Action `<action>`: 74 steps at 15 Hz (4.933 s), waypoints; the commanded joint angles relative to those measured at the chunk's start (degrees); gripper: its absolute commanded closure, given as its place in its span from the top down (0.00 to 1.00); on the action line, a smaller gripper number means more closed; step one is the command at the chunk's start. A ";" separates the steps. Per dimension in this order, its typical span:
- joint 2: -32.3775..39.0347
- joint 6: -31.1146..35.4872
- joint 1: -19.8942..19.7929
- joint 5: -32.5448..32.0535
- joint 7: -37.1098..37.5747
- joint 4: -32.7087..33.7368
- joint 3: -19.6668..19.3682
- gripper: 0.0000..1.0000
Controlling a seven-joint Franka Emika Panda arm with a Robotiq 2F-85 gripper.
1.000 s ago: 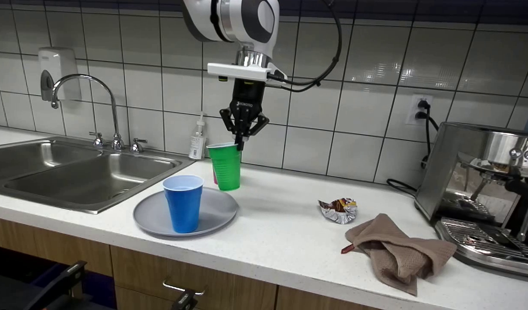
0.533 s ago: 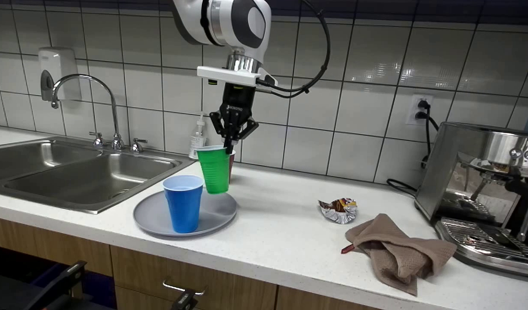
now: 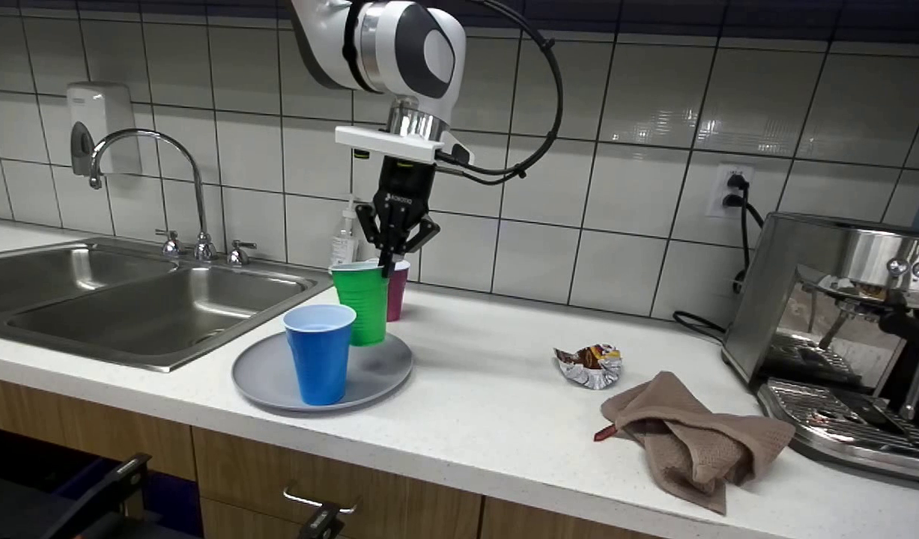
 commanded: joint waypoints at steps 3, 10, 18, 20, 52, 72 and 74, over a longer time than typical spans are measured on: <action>1.79 1.67 -0.35 2.19 0.65 0.43 0.48 0.01; 3.96 3.49 -0.59 3.15 0.92 1.00 0.45 0.01; 5.91 5.11 -1.17 4.87 0.96 2.18 0.47 0.01; 6.41 5.33 -1.26 5.25 1.00 2.58 0.49 0.01; 3.75 6.35 -1.36 5.02 1.04 1.35 0.20 1.00; 4.68 10.20 1.24 0.59 0.11 1.83 1.62 1.00; 5.05 10.75 1.72 -0.74 0.19 2.37 1.86 1.00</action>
